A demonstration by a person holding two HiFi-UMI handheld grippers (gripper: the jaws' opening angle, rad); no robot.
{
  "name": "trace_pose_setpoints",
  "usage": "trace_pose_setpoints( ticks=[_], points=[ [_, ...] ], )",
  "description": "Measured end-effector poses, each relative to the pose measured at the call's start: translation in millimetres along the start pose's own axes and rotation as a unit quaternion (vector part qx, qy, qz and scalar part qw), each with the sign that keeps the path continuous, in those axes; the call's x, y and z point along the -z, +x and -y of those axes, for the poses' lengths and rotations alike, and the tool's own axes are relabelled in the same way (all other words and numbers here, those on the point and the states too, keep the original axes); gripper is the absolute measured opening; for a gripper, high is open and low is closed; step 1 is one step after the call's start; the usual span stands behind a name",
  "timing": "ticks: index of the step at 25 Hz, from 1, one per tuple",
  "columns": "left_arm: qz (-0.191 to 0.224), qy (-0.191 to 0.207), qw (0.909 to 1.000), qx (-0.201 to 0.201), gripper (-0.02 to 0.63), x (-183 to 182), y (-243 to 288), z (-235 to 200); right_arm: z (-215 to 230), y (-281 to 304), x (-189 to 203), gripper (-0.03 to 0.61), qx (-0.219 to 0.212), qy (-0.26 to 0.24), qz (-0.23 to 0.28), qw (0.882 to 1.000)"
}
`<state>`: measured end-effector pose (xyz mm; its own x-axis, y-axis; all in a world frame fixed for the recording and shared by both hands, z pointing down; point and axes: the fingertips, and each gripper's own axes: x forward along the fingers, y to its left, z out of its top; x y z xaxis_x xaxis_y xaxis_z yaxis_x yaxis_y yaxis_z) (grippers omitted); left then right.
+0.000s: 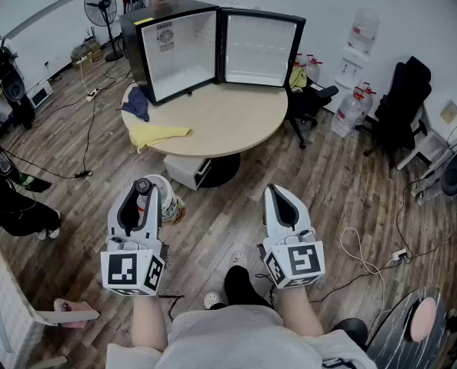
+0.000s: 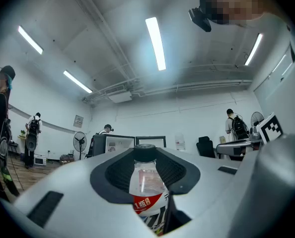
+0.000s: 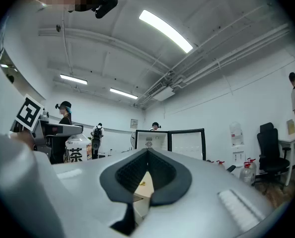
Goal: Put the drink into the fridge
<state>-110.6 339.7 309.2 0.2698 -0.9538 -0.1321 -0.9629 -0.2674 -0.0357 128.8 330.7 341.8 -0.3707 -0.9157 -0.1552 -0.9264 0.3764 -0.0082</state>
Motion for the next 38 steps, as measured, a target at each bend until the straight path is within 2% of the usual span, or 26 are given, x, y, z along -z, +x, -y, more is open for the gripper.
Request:
trace_pose_setpoints(
  ticks=[9,17,26,38],
  points=[
    [0.0,-0.005,1.0,0.002,0.14,1.3,16.7,-7.6,0.0,18.0,7.9,0.011,-0.005,0.007,-0.01,1.0],
    [-0.008,-0.008,0.9999,0.001,0.14,13.9,61.2,-21.5,13.9,70.0,22.6,0.011,-0.021,0.026,-0.022,0.999],
    [-0.002,-0.002,1.0,-0.008,0.14,13.5,137.6,-32.0,53.0,147.1,23.9,0.011,-0.03,0.028,-0.016,0.999],
    [0.014,-0.001,0.9997,-0.019,0.14,9.9,233.3,-20.4,115.1,220.6,18.1,0.011,-0.054,0.022,-0.001,0.998]
  ],
)
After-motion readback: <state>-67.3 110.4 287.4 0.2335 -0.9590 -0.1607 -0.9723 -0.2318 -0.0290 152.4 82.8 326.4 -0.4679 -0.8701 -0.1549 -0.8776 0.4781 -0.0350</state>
